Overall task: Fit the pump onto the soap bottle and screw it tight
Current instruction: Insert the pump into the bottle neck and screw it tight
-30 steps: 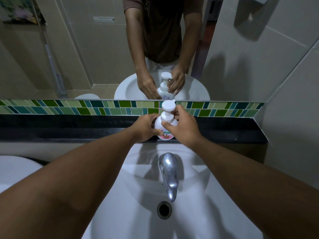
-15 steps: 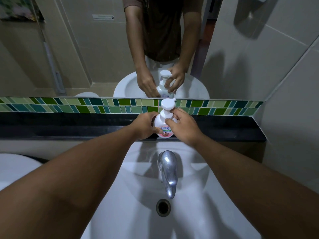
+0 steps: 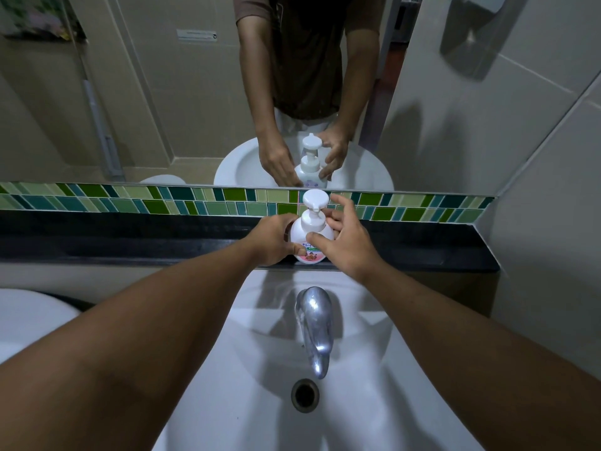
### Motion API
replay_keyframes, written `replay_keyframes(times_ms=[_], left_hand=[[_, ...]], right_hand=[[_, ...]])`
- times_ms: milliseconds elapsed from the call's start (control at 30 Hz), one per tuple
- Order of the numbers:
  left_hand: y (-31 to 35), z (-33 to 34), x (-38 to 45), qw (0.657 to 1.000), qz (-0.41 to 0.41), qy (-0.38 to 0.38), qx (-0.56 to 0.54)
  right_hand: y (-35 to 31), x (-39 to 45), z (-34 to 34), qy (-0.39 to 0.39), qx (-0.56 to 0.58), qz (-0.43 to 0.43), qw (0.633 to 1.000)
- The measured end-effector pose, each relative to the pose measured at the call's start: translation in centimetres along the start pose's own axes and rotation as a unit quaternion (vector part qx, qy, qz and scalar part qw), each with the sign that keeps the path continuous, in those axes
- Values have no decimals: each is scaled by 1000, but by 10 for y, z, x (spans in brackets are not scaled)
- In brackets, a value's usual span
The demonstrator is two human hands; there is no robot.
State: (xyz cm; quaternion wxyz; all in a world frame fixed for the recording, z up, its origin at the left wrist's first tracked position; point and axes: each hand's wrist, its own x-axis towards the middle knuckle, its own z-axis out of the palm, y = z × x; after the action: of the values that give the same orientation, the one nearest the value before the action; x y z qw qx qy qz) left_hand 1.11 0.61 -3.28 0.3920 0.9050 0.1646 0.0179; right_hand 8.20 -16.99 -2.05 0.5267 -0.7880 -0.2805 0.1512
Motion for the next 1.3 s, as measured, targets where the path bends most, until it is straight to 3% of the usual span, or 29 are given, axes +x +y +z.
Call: replay_keyframes(times_ms=[133,300,533,767,967,1133,1300], left_hand=[[-1,0,0,1000,-1,3,3],[1,1,-1,1000,1,5,1],[4,-1,-4,1000,3,-1,-3],[3,-1,-4,1000,4,2,-5],[0,-1,-3,1000,6,4,-5],[-3,0,-3,1000,17,7,-16],[-1,0,-4,1000,17,2,-15]], right_hand=[[-5,0,2,-12,-28,-23,999],[-12,6,3,-10,-92,20,995],[-18,5,17,99,-101,55,988],[-11,6,-3,-62,-71,-19,995],[-15,17,-23,-106,-119,-14,987],[-13,18,-16,-45,-165,-32,985],[-14,18,2,45,-165,6,985]])
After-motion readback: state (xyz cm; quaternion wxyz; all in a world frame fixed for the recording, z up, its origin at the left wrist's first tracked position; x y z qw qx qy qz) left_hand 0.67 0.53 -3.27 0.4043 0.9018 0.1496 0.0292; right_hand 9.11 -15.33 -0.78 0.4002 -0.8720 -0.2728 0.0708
